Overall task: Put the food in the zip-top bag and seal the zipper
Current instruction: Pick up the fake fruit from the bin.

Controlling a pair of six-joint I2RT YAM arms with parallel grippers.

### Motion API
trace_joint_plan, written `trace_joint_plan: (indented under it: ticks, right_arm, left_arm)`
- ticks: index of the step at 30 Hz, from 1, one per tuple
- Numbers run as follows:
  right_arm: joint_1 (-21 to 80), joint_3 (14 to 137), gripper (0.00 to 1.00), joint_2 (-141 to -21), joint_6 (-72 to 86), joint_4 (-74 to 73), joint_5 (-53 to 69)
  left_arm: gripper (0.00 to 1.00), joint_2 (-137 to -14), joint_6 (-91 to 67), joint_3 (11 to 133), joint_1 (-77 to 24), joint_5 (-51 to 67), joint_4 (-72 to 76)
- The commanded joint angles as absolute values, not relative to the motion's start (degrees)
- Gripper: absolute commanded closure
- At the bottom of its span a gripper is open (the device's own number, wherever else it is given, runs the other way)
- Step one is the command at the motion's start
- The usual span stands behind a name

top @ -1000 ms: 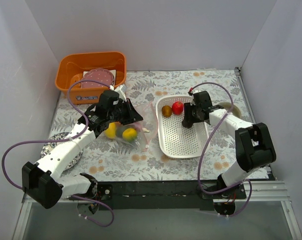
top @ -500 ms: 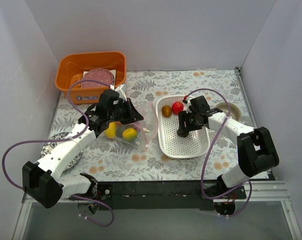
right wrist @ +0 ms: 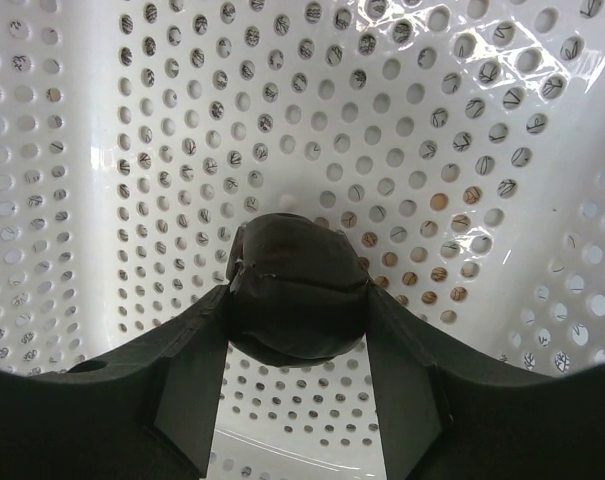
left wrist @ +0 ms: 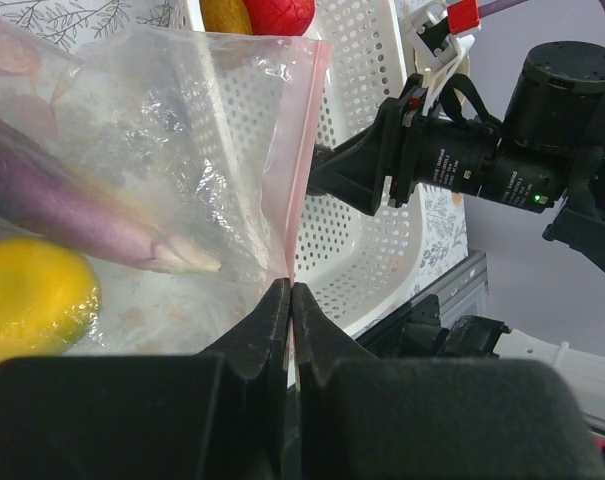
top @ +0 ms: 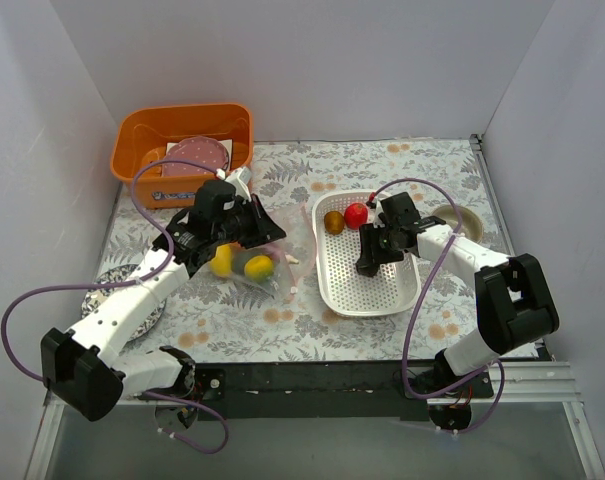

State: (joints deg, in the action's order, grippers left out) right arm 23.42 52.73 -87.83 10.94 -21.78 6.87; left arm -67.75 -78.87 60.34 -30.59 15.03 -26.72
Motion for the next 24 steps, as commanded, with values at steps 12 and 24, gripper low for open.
trace_joint_plan:
  ticks: [12,24]
  right_arm:
    - [23.6,53.3,0.56,-83.6,17.4,-23.0,11.1]
    - [24.5,50.3,0.55,-73.8,24.9,-17.7,15.3]
  left_arm:
    - [1.0,-65.7,-79.2,60.0,-30.8,14.3,-25.9]
    - [1.0,-65.3,-80.9,58.4,-30.8,14.7,-25.3]
